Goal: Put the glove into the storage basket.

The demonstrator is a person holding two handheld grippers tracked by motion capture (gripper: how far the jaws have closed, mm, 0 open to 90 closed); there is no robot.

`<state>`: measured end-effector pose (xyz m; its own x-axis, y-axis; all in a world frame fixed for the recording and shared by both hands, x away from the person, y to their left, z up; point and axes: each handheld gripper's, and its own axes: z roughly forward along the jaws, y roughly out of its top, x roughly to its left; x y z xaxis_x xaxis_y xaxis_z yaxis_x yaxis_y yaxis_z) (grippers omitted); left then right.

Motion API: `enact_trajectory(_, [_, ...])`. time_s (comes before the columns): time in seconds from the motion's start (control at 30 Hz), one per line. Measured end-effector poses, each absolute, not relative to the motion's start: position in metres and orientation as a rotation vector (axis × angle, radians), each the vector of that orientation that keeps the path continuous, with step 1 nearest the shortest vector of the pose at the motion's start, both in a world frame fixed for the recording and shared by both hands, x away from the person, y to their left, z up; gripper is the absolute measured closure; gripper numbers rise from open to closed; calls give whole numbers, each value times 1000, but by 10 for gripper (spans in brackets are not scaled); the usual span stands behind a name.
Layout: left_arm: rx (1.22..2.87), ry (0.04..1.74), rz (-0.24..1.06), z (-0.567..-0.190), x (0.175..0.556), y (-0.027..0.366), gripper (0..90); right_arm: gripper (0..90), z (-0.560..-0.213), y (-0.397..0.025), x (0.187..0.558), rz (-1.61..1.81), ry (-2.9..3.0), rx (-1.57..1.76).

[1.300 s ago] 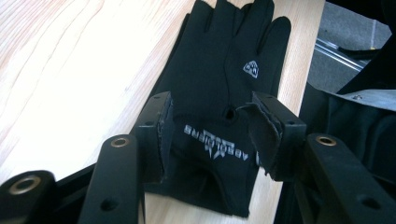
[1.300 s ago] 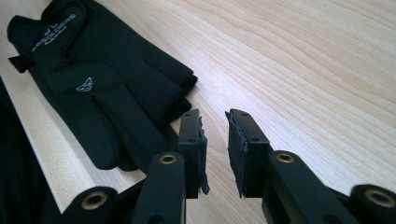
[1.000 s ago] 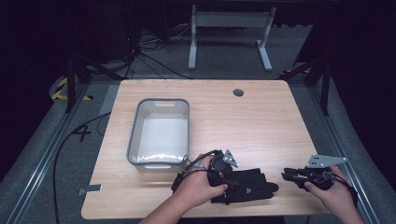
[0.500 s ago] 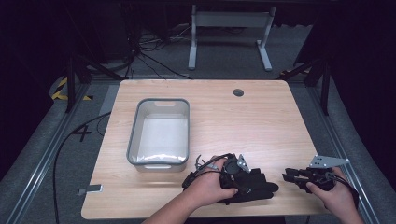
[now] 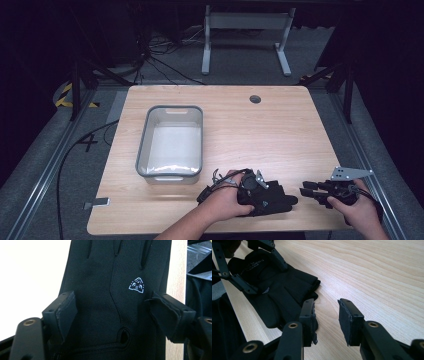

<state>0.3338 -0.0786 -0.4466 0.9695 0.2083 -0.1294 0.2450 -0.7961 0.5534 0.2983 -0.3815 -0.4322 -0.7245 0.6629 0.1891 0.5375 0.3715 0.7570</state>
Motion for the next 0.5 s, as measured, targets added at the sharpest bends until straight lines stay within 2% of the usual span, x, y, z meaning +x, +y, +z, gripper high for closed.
enact_trajectory(0.33, [2585, 265, 28, -447, 326, -86, 231, 652, -432, -380, 298, 1288, 2476, 1089])
enact_trajectory(0.43, [2598, 297, 32, -446, 327, -87, 276, 652, -432, -380, 298, 1291, 2474, 1090])
enact_trajectory(0.5, [2598, 317, 39, -444, 330, -86, 361, 653, -432, -380, 298, 1293, 2476, 1088])
